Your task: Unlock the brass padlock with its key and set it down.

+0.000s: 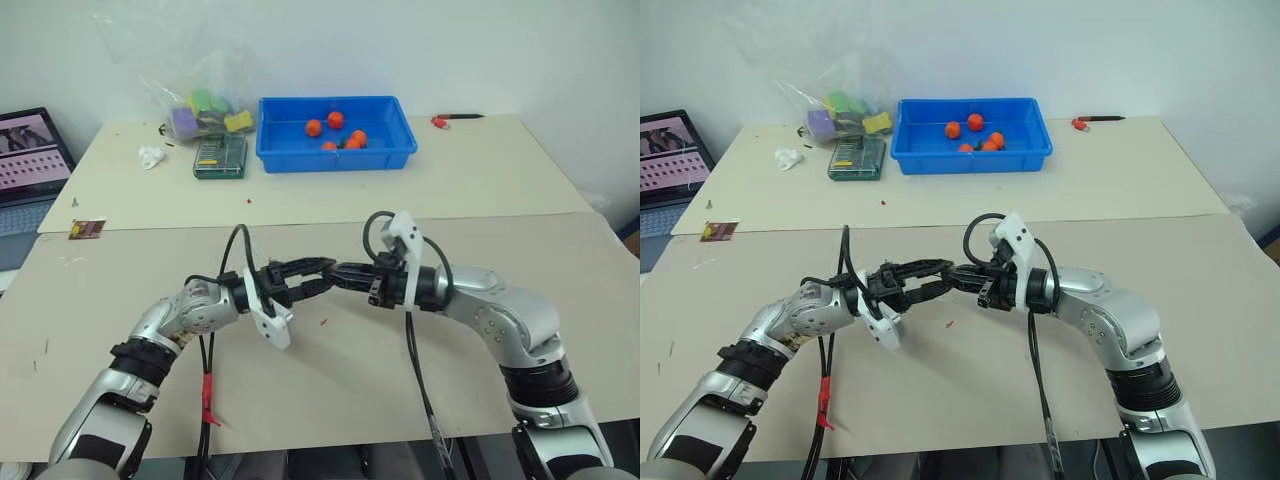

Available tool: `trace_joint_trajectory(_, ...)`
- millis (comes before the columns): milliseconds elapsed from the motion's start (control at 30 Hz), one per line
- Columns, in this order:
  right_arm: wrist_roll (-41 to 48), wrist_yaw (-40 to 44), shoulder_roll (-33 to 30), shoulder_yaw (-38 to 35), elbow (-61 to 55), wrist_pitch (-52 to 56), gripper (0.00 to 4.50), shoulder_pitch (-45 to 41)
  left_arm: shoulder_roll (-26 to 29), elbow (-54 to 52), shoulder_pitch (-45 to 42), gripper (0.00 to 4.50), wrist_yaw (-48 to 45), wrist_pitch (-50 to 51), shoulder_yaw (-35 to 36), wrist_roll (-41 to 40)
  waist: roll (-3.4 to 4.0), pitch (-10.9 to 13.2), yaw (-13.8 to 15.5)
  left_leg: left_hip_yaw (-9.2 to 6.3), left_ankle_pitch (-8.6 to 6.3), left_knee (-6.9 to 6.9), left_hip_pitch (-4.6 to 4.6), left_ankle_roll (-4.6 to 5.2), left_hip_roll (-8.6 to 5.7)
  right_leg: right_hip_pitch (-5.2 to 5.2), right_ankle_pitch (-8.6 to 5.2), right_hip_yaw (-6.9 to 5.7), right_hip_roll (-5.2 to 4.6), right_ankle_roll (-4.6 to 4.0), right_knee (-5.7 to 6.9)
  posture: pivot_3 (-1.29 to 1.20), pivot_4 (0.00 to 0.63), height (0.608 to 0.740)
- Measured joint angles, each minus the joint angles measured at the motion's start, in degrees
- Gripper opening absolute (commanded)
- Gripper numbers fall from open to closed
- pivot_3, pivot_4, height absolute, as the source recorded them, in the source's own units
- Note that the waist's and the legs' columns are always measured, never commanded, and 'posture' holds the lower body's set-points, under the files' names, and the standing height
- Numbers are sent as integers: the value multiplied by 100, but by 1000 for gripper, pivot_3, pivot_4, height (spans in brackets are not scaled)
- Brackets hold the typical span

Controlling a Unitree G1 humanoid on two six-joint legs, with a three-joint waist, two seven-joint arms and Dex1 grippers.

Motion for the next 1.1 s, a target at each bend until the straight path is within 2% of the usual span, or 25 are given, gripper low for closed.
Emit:
trace_joint_trajectory(167, -55, 13, 4, 0, 40, 0, 125, -14, -188, -729, 511, 4466, -451, 673, -41, -607, 1, -1, -6, 1, 0, 0, -13, 0, -2, -27, 3, 4, -7, -4, 6, 0, 150, 740)
trace_joint_trajectory(367, -63, 144, -82, -8, 132, 2, 125, -85, -8, -953, 946, 4466, -1229, 1420, -71, -1279, 1, -1, -25, 14, 2, -1, -13, -3, 1, -52, 9, 3, -9, -13, 6, 0, 150, 740)
trace_joint_trajectory(467, -55, 280, -211, -16, 165, 4, 125, -115, -1, -906, 1047, 4466, -1862, 2179, -61, -2035, 2, -1, -16, 15, 2, 0, -13, -3, 1, -51, 9, 2, -9, -14, 6, 0, 150, 740)
trace_joint_trajectory(667, 323, 679, -675, -457, 29, 88, 125, -182, -285, -959, 1052, 4466, -2532, 4020, 531, -3662, 1, -1, -3, 14, 0, 1, -16, 1, 0, -51, 10, 0, -10, -15, 4, 0, 150, 740)
trace_joint_trajectory(833, 544, 820, -826, -556, -88, 235, 125, -182, -500, -1391, 947, 4466, -2782, 4754, 756, -4086, 1, -1, -8, 17, 0, 1, -16, 1, 1, -50, 11, 2, -11, -16, 2, 0, 150, 740)
trace_joint_trajectory(933, 676, 853, -864, -558, -185, 299, 125, -182, -679, -1777, 956, 3777, -2923, 5297, 758, -4372, 1, -1, -8, 17, 0, 1, -16, 0, 1, -50, 11, 3, -11, -16, 2, 0, 150, 740)
trace_joint_trajectory(1100, 870, 876, -918, -564, -305, 421, 125, -177, -807, -2563, 979, 1864, -3121, 6069, 784, -4858, 1, -1, -7, 17, 0, 2, -14, 0, 2, -50, 11, 4, -10, -17, 2, 0, 150, 740)
